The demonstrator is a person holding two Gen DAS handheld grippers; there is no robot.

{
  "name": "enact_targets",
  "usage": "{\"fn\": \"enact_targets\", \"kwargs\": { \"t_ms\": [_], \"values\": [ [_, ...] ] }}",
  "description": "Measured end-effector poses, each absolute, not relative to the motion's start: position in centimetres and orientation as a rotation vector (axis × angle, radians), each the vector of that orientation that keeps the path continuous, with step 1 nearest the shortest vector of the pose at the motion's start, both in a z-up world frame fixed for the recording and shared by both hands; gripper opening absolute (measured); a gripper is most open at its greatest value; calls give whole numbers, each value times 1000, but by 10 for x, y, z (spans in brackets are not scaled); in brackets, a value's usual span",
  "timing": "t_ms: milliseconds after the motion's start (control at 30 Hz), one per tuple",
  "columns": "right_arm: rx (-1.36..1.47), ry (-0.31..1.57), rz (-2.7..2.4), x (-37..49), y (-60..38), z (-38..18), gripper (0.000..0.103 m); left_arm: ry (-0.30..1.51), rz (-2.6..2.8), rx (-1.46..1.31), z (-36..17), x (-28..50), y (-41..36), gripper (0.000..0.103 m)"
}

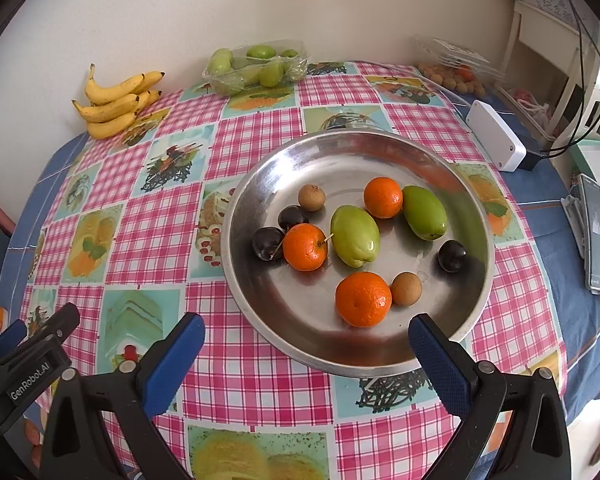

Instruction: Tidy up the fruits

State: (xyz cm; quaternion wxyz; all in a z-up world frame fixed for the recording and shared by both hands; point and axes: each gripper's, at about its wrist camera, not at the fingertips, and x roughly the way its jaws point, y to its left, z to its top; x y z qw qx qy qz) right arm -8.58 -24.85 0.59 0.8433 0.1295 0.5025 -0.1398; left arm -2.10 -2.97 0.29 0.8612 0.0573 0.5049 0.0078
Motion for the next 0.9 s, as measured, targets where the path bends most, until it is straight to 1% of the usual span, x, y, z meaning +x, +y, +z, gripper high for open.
{"fn": "enact_targets", "kwargs": {
  "t_ms": [900],
  "values": [
    [274, 1063, -297, -85, -248, 6, 103, 1055, 14, 107, 4, -21, -28, 97]
  ]
}}
